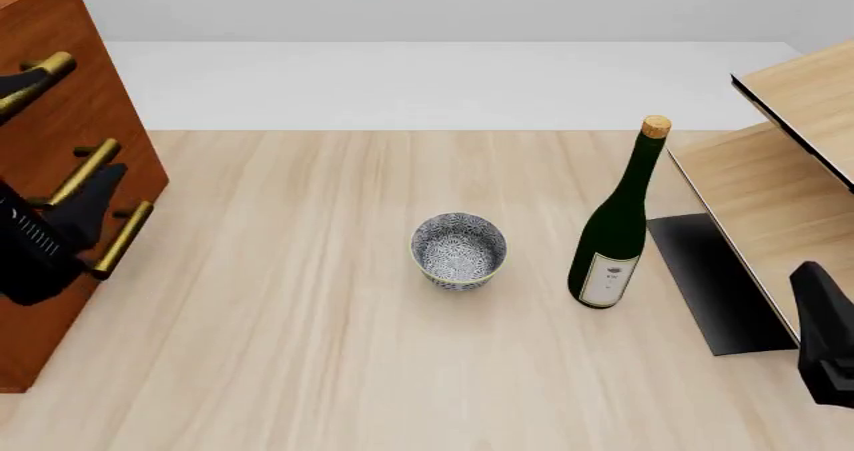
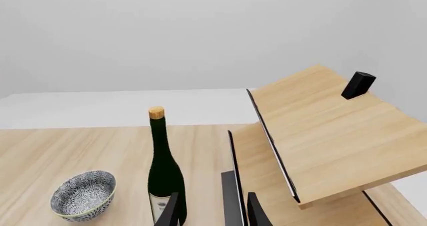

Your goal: Close the bottom drawer of the cabinet and open the top drawer.

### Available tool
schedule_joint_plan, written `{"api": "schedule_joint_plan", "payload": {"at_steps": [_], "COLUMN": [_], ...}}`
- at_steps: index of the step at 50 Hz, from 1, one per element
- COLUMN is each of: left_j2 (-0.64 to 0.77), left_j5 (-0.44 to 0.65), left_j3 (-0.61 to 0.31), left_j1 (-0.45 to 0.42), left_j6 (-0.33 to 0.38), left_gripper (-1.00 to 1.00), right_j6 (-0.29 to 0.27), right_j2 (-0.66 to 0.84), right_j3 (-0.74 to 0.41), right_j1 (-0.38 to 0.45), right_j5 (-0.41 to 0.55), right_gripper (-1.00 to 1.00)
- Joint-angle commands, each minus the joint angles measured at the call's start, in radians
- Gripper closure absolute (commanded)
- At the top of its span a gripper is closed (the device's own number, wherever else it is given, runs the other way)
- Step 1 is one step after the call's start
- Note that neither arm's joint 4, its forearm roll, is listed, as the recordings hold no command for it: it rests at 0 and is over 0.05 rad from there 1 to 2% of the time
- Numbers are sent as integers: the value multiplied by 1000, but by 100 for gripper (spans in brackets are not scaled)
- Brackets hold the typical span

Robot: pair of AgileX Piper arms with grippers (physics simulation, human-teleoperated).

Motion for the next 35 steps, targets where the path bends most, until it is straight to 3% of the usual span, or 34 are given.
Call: {"api": "schedule_joint_plan", "payload": {"at_steps": [1,9,15,24,35], "left_j2": [40,65,74,105,145], "left_j5": [-4,-21,31,-24,-58], "left_j3": [-27,-20,-70,-54,-57], "left_j1": [76,115,159,216,244], "left_j6": [95,168,162,231,256], "left_gripper": [-100,-100,-100,-100,-100], "right_j6": [1,3,5,6,5], "right_j2": [7,5,4,10,15], "right_j3": [1,1,1,0,1], "right_j1": [0,0,2,3,3], "right_j5": [-7,-5,-5,-11,-16], "right_gripper": [-100,-100,-100,-100,-100]}}
